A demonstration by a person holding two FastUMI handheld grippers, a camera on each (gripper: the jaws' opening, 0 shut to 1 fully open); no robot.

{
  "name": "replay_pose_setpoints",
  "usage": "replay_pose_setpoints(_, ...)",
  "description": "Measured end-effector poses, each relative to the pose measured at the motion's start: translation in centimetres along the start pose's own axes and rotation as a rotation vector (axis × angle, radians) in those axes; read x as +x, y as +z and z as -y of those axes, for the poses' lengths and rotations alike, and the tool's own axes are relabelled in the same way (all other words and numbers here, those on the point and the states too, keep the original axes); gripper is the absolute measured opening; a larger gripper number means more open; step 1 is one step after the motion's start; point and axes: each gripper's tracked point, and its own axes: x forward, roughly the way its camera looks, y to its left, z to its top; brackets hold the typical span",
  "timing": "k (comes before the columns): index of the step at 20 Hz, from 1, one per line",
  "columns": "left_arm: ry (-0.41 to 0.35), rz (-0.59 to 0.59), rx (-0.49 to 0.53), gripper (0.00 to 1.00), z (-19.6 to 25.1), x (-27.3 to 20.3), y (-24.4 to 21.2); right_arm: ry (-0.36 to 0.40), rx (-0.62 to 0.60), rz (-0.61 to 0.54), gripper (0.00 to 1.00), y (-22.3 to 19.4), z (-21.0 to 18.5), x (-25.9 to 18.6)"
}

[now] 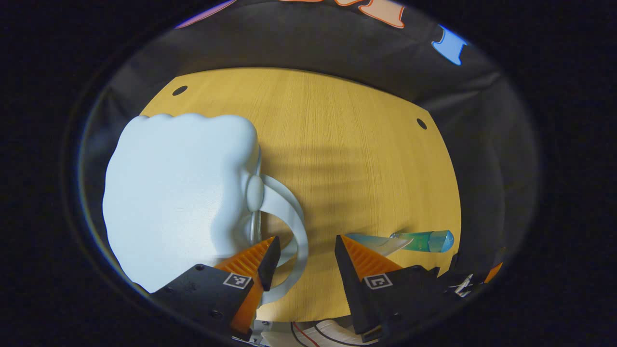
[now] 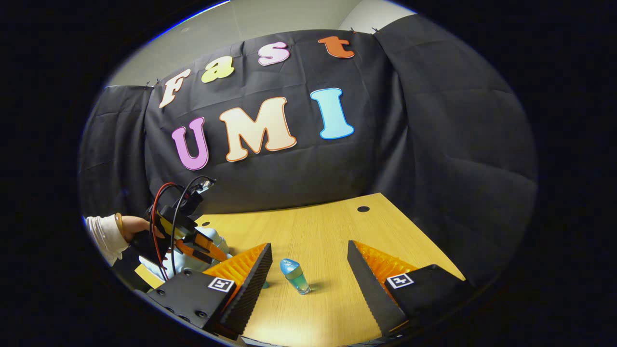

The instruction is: First open the suitcase, pack the skin care products into it, and then close the suitcase.

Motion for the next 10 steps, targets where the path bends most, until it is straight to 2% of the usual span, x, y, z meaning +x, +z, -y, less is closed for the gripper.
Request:
replay_pose_setpoints(1,0.008,-0.011,0.0,0.68,-0.1,0.4,-0.1,-0.002,0.002,0.002,0.98,0.0,0.1,0.0)
replay_pose_setpoints(2,0.021,-0.023,0.003,0.67,-0.2,0.7,-0.2,-0.002,0.005,0.01,0.95,0.2,0.2,-0.1)
replay_pose_setpoints(3,0.034,-0.036,0.008,0.64,-0.5,1.0,-0.3,-0.003,0.007,0.016,0.98,0.4,0.2,-0.2)
replay_pose_setpoints(7,0.064,-0.085,0.011,0.45,-1.0,2.2,-1.1,-0.019,0.014,0.018,0.98,0.3,1.0,0.0)
replay_pose_setpoints(8,0.066,-0.094,0.01,0.43,-1.1,2.5,-1.1,-0.025,0.017,0.015,0.98,0.1,1.4,-0.1)
replay_pose_setpoints(9,0.072,-0.1,0.011,0.34,-1.2,2.7,-1.3,-0.031,0.022,0.014,0.98,0.2,1.6,-0.1)
replay_pose_setpoints(10,0.069,-0.108,0.01,0.31,-1.2,2.9,-1.4,-0.034,0.03,0.012,0.98,0.0,1.8,-0.1)
